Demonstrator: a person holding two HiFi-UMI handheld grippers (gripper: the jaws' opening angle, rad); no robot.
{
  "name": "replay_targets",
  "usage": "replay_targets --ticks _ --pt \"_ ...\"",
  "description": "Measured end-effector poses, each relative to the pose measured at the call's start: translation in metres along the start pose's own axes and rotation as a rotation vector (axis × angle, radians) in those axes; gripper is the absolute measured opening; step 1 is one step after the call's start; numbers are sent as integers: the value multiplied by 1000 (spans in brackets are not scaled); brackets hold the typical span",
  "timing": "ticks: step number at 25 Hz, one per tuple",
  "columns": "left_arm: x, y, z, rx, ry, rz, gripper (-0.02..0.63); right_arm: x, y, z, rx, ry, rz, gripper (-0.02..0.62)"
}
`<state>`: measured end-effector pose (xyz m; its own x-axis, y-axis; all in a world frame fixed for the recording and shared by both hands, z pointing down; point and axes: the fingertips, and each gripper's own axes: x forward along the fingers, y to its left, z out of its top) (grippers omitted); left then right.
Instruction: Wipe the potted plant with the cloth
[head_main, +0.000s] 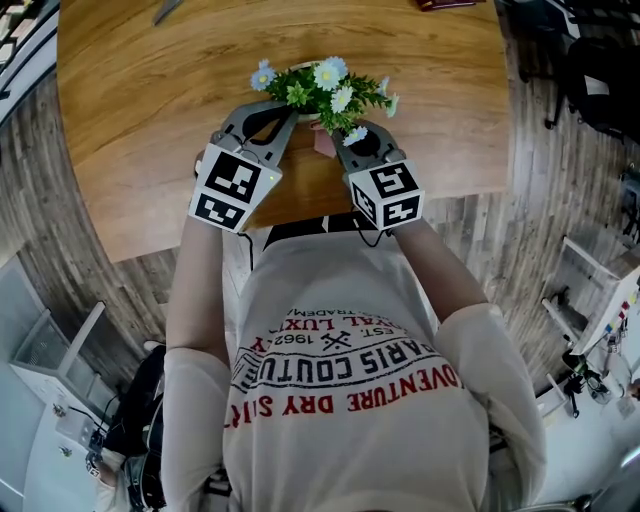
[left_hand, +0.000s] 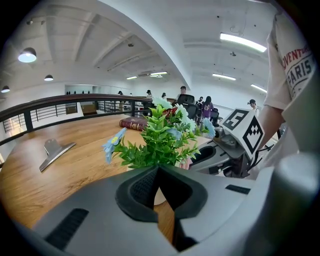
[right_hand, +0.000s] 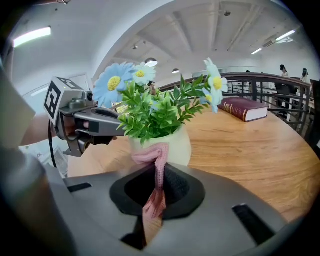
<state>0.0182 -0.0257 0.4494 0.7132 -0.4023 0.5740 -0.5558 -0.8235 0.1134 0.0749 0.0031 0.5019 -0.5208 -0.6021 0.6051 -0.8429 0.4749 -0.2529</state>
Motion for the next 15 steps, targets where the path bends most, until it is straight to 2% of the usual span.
replay_targets --ticks 6,15 --pt "-2 0 -1 9 1 25 15 -8 -24 1 18 12 -21 43" --pt "-2 1 -1 -9 -16 23 14 -10 -44 8 -45 27 10 43"
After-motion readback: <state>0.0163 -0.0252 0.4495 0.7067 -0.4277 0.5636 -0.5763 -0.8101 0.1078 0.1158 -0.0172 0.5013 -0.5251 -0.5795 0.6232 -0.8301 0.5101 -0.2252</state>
